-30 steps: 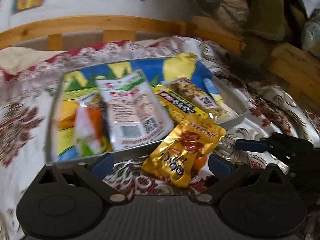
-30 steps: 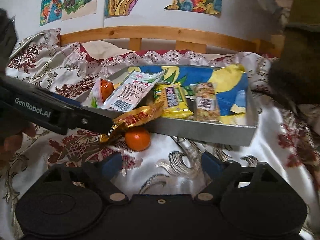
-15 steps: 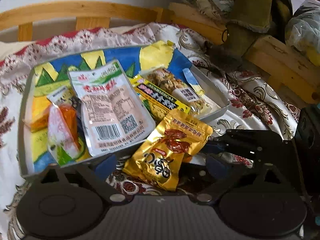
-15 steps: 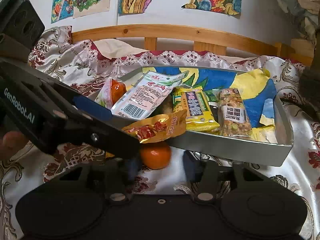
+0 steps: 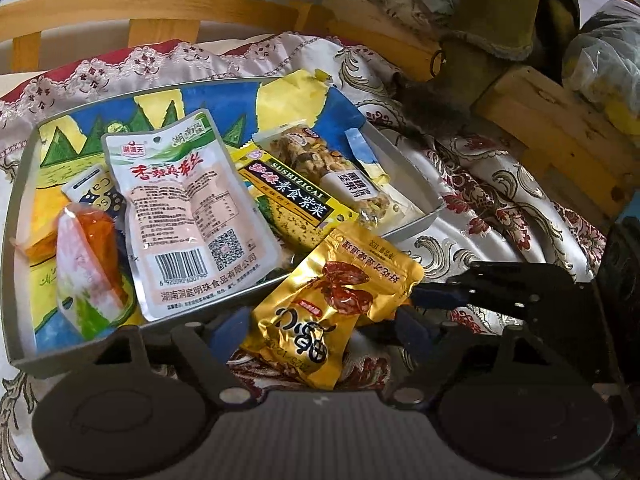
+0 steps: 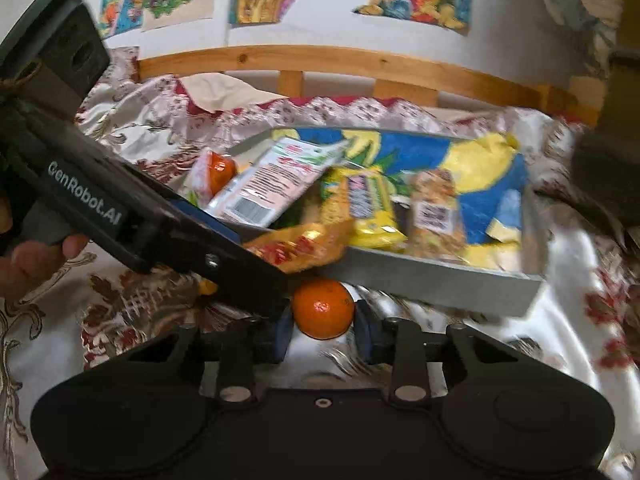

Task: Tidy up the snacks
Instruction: 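Lift the gold packet with the left tool while the right tool lifts the orange over the tray, then lower the gold packet and orange into the tray and open both tools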

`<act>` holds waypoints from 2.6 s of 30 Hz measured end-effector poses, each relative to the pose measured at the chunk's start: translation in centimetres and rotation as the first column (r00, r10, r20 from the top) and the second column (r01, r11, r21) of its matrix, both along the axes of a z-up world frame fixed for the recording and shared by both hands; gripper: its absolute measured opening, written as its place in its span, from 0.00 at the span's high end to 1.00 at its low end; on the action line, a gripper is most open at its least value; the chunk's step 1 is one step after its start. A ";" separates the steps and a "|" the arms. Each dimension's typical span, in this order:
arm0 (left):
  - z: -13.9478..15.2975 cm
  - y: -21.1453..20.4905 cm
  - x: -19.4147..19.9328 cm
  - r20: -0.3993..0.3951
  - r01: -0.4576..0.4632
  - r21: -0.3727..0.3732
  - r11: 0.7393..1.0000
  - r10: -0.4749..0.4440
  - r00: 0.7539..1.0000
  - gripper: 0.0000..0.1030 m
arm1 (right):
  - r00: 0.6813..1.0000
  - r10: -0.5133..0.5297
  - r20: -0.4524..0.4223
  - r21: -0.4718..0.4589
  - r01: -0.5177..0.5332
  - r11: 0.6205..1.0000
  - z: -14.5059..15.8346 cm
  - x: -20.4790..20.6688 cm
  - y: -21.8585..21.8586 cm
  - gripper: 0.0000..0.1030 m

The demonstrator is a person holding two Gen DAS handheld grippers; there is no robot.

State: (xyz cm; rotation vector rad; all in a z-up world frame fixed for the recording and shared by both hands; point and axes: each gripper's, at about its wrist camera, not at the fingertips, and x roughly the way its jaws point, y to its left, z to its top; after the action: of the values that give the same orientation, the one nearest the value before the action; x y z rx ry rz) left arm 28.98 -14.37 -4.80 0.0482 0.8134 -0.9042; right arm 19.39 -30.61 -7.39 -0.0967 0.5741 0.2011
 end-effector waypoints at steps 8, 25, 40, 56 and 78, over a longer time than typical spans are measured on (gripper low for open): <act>-0.5 -2.1 -1.1 0.071 -0.040 0.149 0.988 0.029 0.997 0.53 | 0.996 -0.082 -0.034 0.052 0.083 0.995 0.0 -1.5 -1.8 0.66; 1.1 -0.8 -5.0 0.192 -0.253 0.133 0.958 0.226 0.955 0.82 | 0.982 -0.187 -0.019 0.119 0.188 0.975 0.9 -4.9 -1.5 0.66; 7.5 -4.9 -1.1 0.354 -0.260 0.084 0.962 0.216 0.910 0.82 | 0.946 -0.283 0.161 0.136 0.262 0.955 5.1 -2.3 -3.7 0.66; 4.9 -11.5 9.1 0.254 -0.265 0.175 0.948 0.217 0.943 0.80 | 0.955 -0.286 0.072 0.023 0.286 0.958 3.6 7.9 -7.1 0.64; 9.6 -6.3 4.4 0.385 -0.422 -0.039 0.906 0.403 0.830 0.01 | 0.923 -0.328 0.203 0.111 0.311 0.944 9.0 3.5 -6.6 0.14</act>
State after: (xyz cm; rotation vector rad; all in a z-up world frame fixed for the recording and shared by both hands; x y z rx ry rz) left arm 33.36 -20.66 4.79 0.0858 0.4462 -0.4389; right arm 22.92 -37.19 1.57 0.0506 0.3543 -0.1061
